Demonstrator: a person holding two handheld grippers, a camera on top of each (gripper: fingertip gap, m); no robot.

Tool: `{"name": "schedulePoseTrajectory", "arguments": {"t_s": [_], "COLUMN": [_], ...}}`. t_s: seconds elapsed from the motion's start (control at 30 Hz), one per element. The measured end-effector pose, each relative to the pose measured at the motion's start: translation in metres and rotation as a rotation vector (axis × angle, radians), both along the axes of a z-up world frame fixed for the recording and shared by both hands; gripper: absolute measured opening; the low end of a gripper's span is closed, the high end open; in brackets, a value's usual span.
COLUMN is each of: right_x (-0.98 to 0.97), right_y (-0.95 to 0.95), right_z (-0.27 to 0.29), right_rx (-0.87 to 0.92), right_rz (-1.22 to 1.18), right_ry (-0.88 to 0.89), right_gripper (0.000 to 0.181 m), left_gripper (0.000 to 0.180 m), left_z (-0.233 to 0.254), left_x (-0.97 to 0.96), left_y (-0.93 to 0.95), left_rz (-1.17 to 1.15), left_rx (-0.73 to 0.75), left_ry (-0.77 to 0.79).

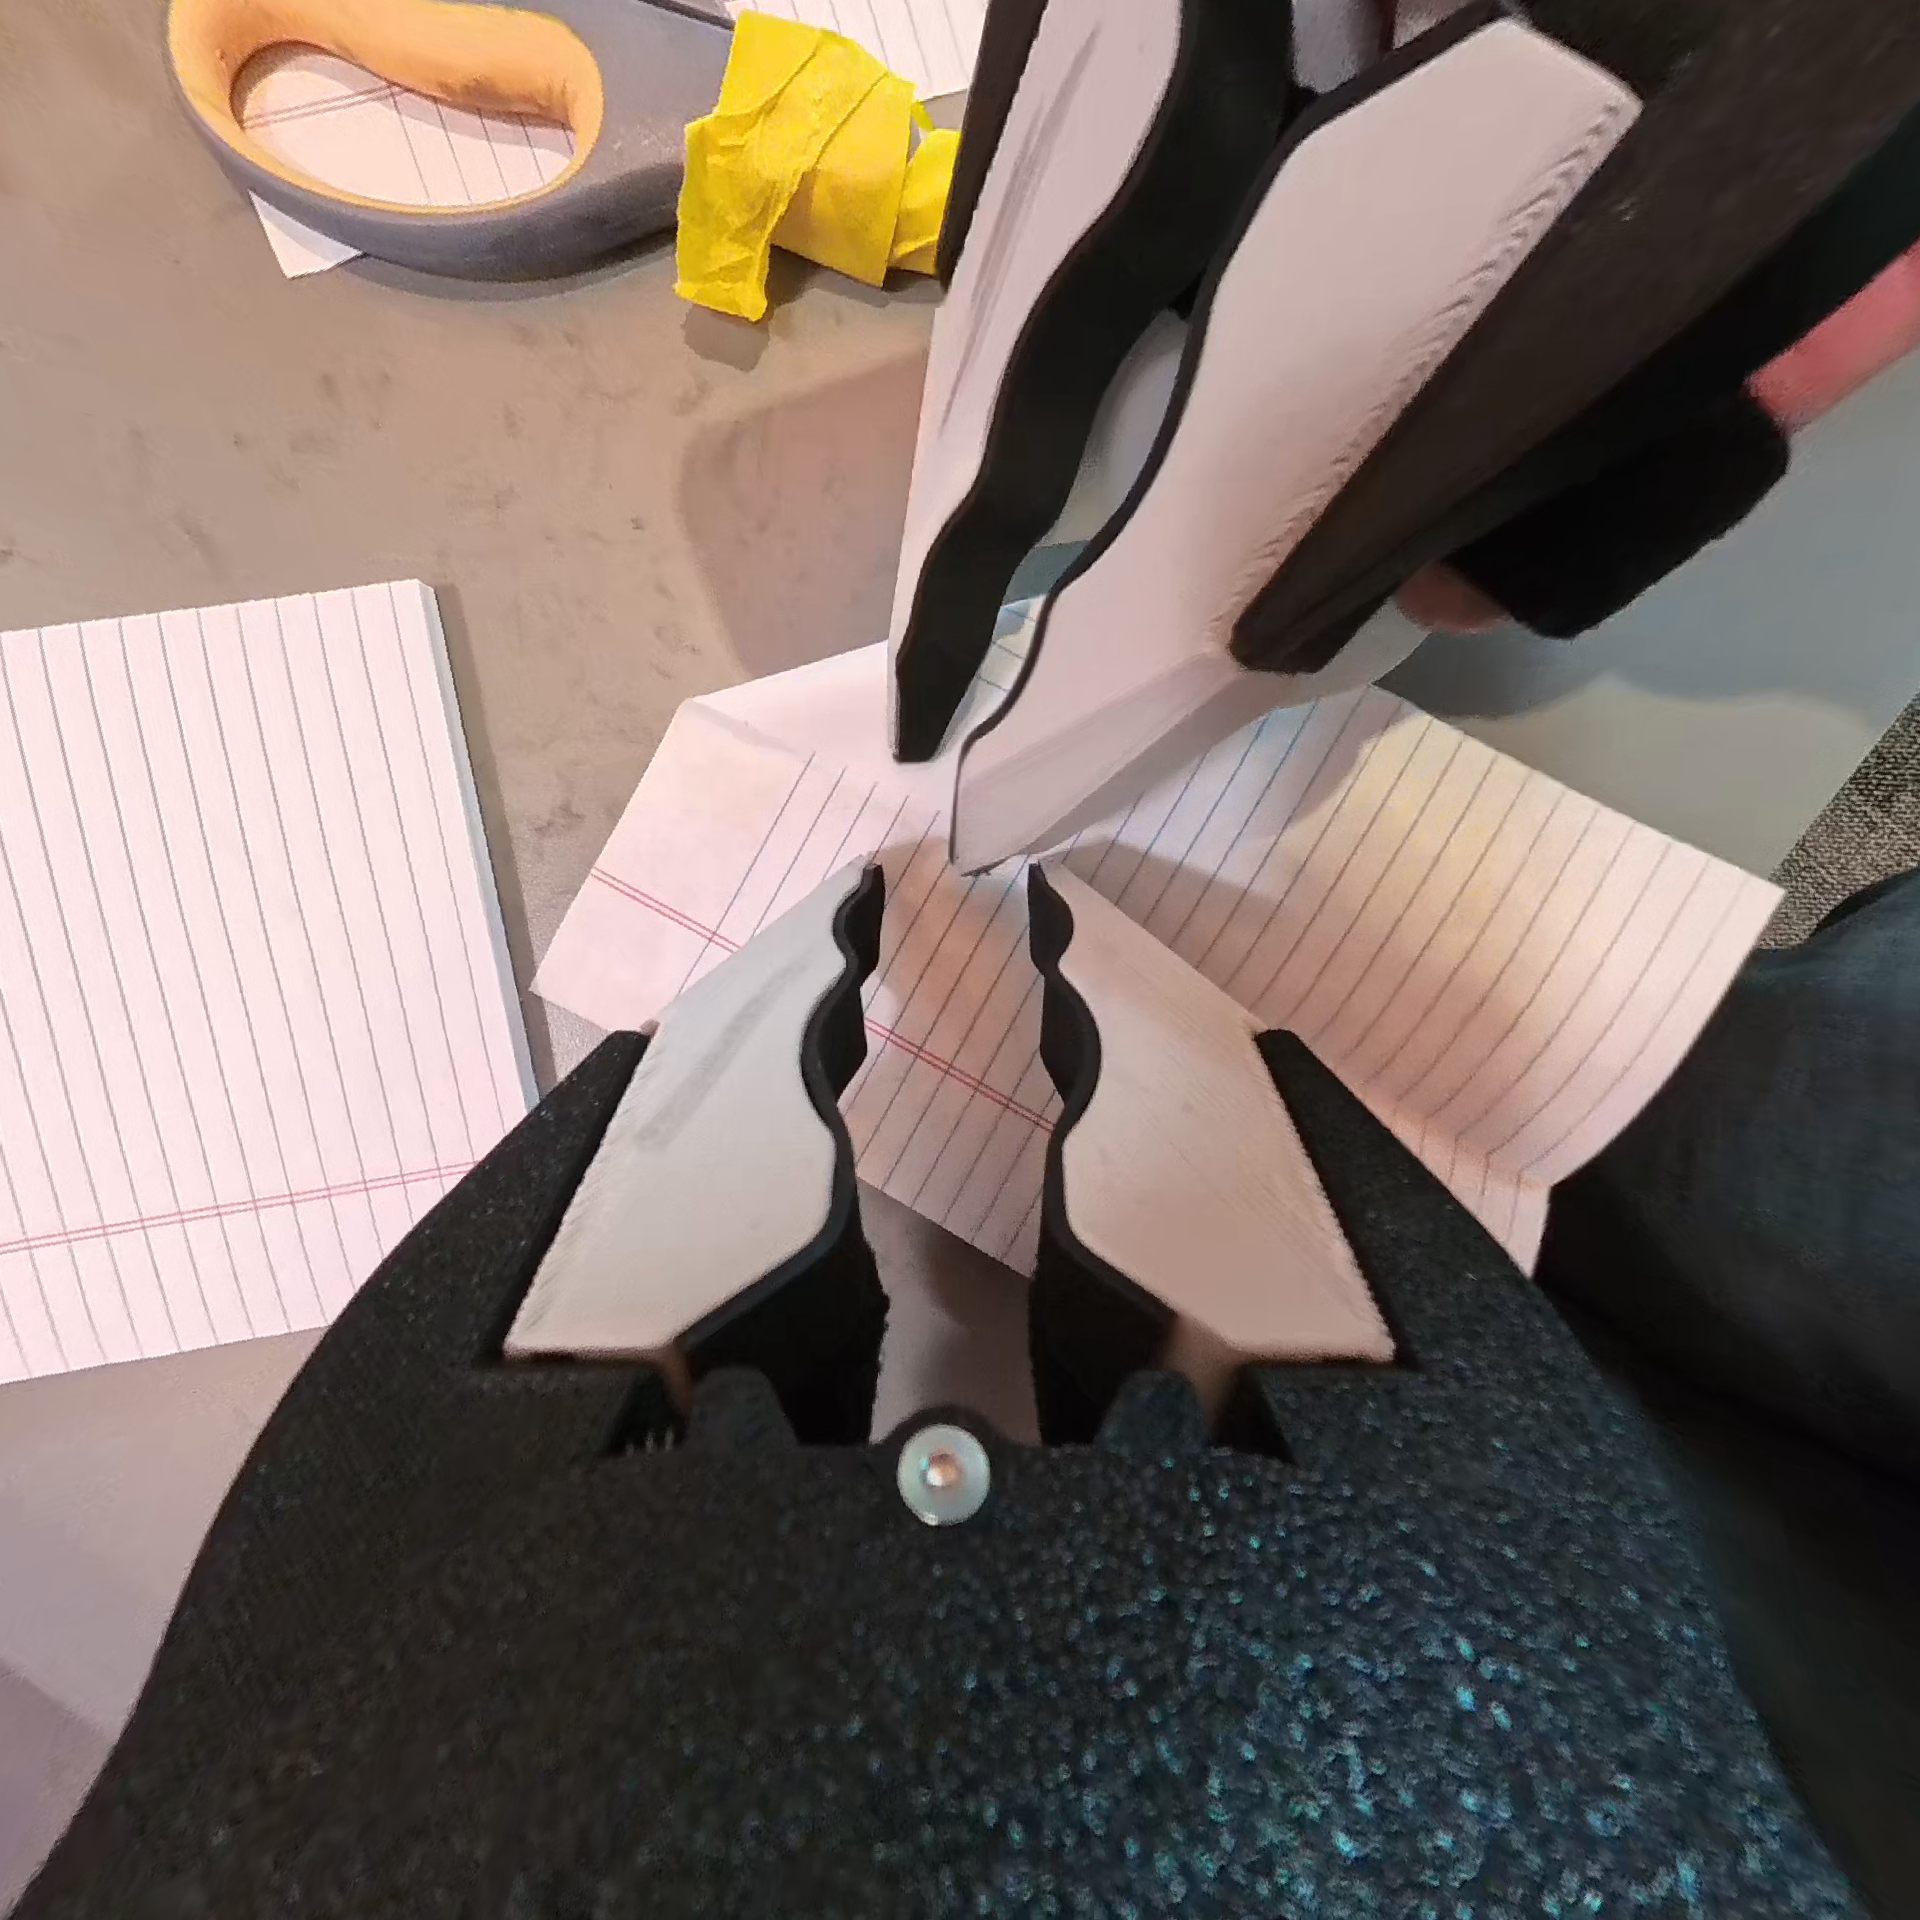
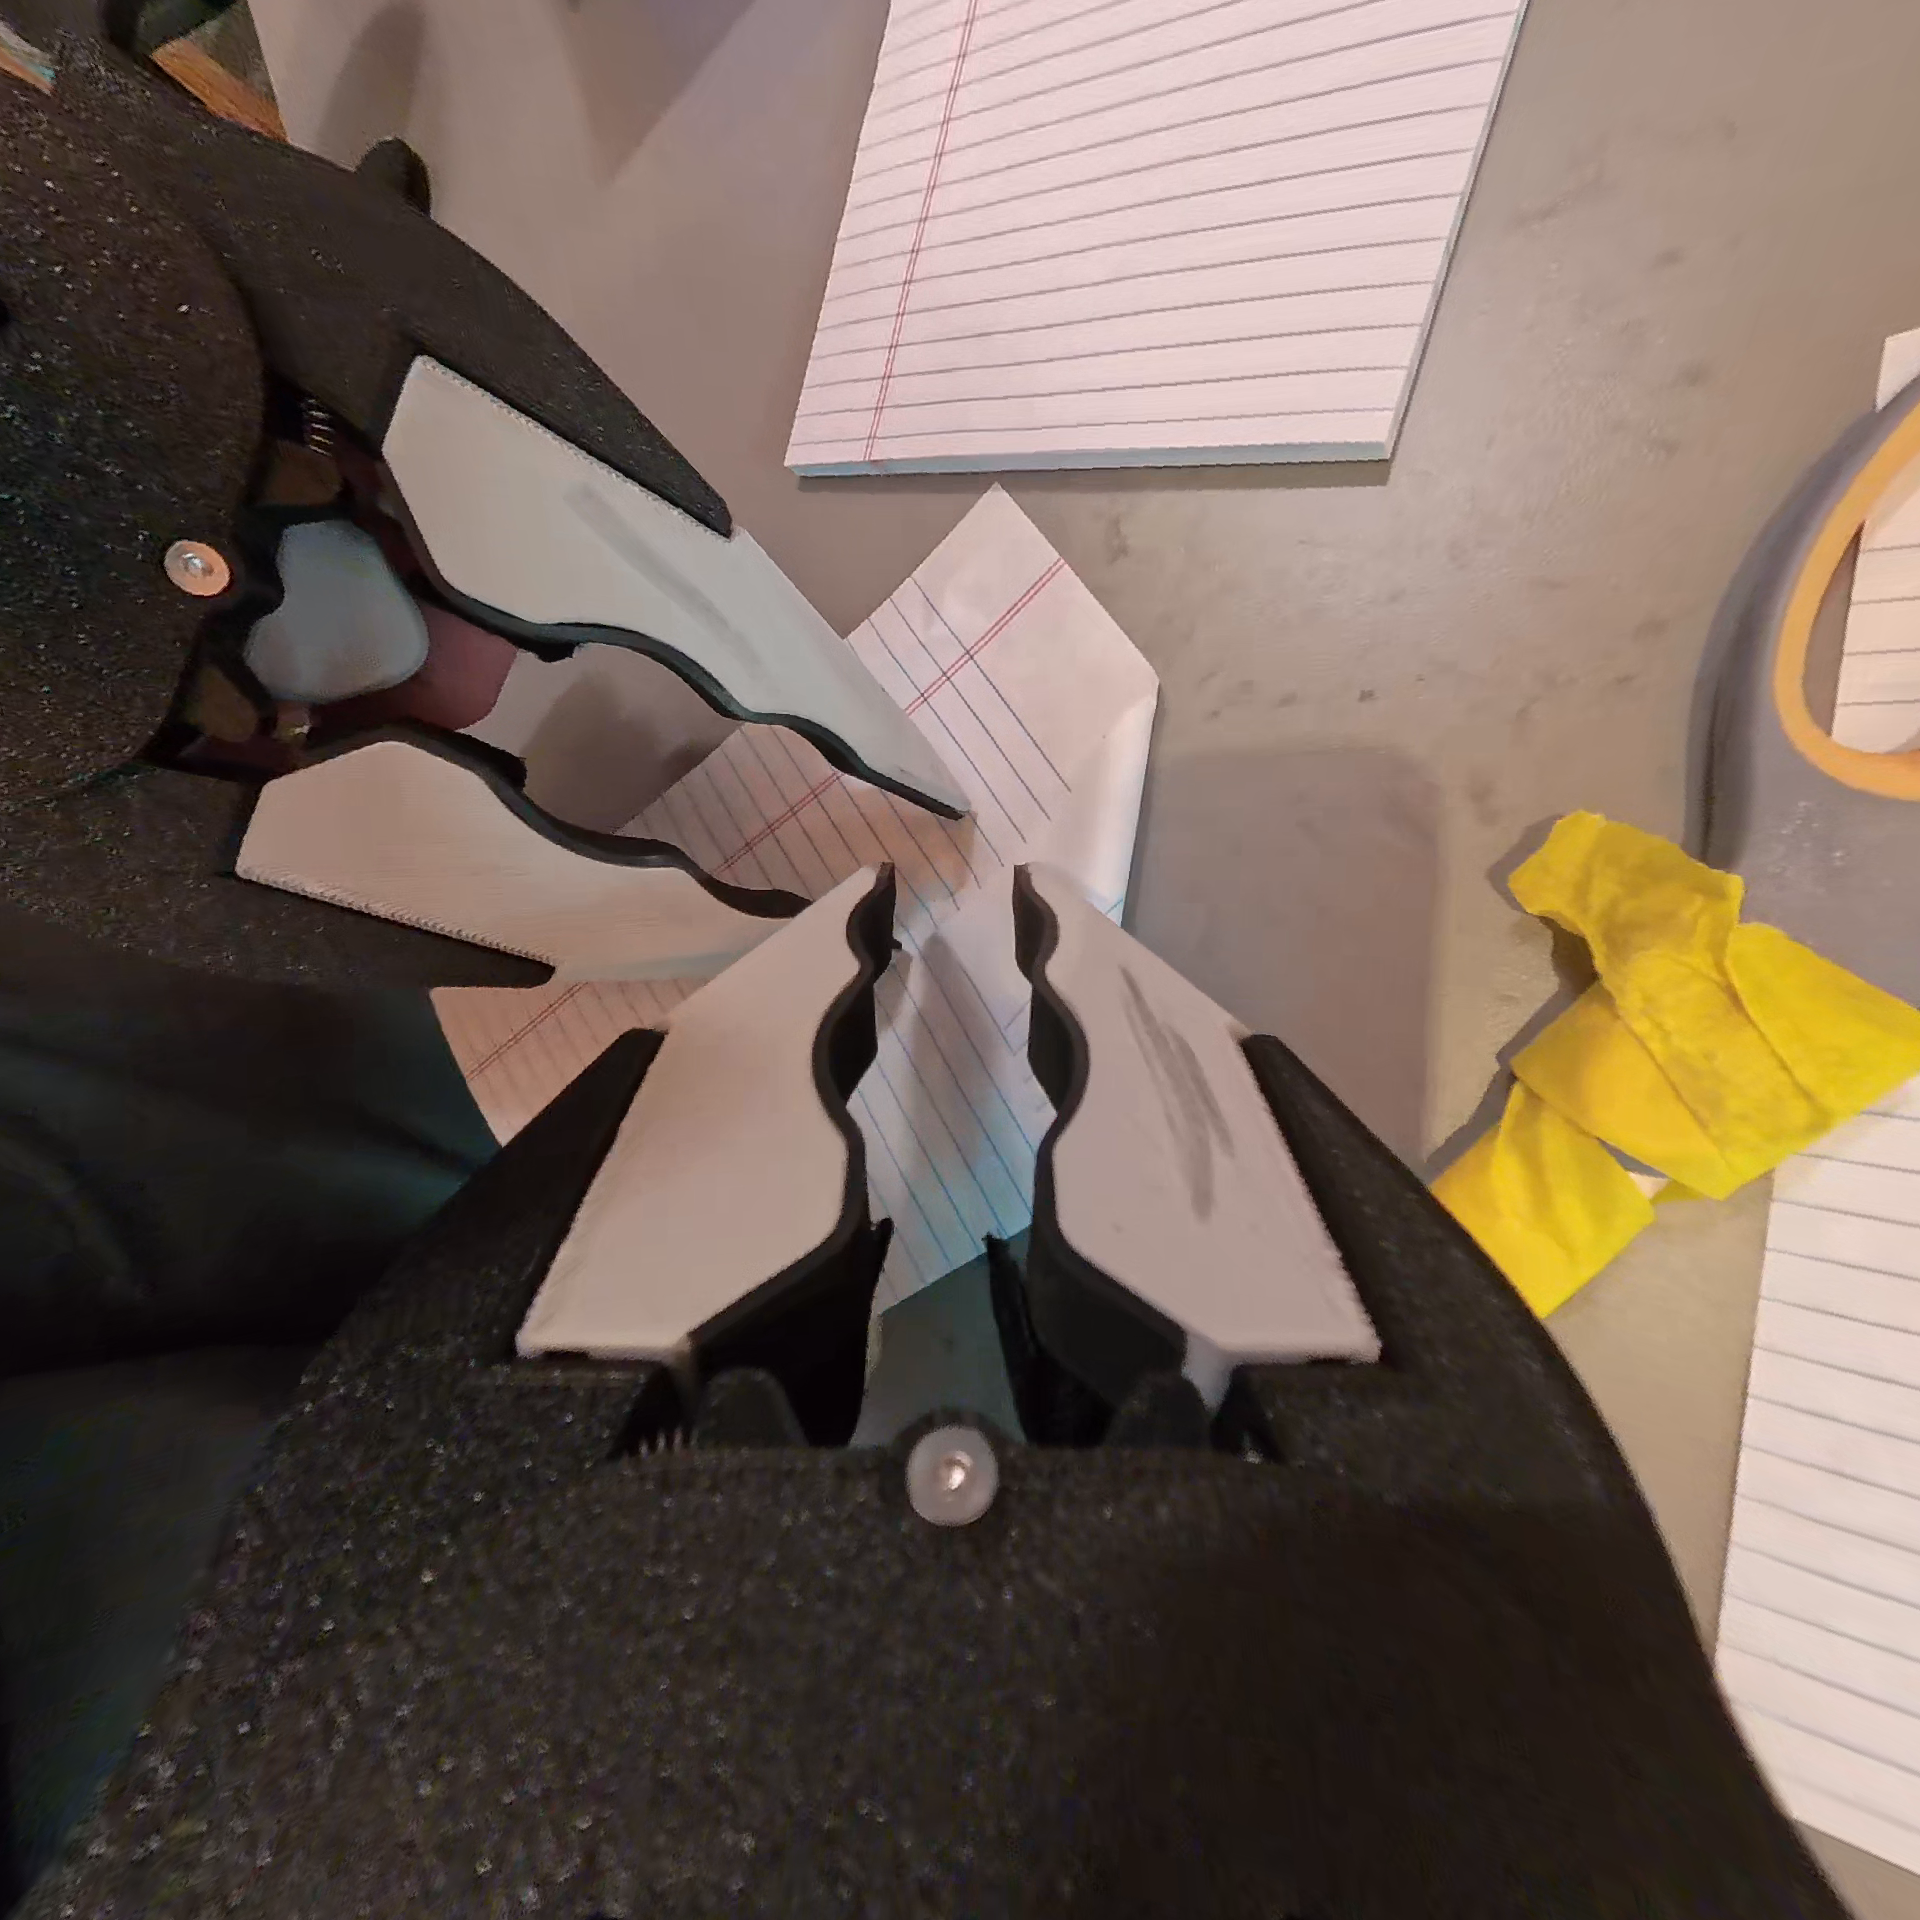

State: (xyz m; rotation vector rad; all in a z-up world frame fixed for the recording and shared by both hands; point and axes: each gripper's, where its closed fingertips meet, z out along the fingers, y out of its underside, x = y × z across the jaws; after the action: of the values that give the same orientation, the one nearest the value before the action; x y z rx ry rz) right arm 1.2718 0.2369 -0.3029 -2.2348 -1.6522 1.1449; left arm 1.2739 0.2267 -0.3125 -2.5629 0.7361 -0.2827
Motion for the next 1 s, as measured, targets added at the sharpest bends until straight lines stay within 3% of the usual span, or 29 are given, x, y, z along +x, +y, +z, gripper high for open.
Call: {"name": "schedulePoseTrajectory", "arguments": {"t_s": [0.57,1.0], "right_x": [-0.003,0.0], "right_y": [0.0,0.007], "right_z": [0.001,-0.008], "right_rx": [-0.19,-0.156], "right_rz": [-0.109,-0.123], "right_ry": [0.055,0.044], "right_gripper": [0.021,0.0], "left_gripper": [0.027,0.017], "left_z": [0.0,0.006], "left_x": [0.0,-0.006], "left_y": [0.0,0.007], "left_rz": [-0.001,0.032], "left_rx": [-0.006,0.01], "left_ry": [-0.009,-0.038]}}
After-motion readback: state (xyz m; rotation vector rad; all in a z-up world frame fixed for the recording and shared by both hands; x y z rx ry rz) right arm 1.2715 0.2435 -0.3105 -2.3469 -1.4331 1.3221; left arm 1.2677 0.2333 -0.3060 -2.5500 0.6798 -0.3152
